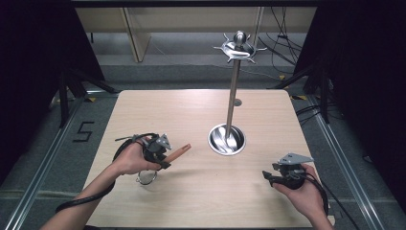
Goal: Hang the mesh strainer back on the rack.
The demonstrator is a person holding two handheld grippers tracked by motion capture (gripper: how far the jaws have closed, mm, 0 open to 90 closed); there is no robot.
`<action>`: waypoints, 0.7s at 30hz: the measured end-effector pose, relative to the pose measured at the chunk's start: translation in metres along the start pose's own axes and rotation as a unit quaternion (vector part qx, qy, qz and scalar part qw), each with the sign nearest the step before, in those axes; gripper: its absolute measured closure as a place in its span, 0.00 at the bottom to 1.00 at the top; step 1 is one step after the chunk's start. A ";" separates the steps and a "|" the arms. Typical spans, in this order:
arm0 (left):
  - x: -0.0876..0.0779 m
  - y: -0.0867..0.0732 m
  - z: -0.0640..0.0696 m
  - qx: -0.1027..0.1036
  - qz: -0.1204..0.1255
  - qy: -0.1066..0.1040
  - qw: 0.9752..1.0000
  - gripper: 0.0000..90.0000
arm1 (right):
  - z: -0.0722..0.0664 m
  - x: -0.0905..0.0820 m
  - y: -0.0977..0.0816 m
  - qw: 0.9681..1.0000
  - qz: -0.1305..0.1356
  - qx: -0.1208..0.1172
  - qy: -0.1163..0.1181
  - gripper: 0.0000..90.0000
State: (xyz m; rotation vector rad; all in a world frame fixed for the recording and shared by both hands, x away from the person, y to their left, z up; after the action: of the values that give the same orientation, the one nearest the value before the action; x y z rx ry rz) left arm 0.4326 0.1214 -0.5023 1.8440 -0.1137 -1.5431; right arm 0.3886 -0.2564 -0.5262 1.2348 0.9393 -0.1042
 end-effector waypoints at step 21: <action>-0.019 0.027 0.012 -0.096 0.167 0.015 0.981 0.75 | 0.000 0.000 0.000 1.000 0.003 0.001 -0.001 0.54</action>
State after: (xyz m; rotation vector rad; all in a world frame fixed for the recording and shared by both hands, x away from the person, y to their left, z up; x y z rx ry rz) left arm 0.4263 0.1056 -0.4714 1.6016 -0.2393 -1.2481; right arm 0.3888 -0.2563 -0.5261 1.2391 0.9339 -0.1024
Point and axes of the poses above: each handheld gripper's, and its own axes: x roughly forward along the jaws, y roughly out of its top, z roughly to its right, the point moved 8 cm from there along x, roughly forward along the jaws, and after that the axes turned 5 degrees about z, right-handed, at the moved point
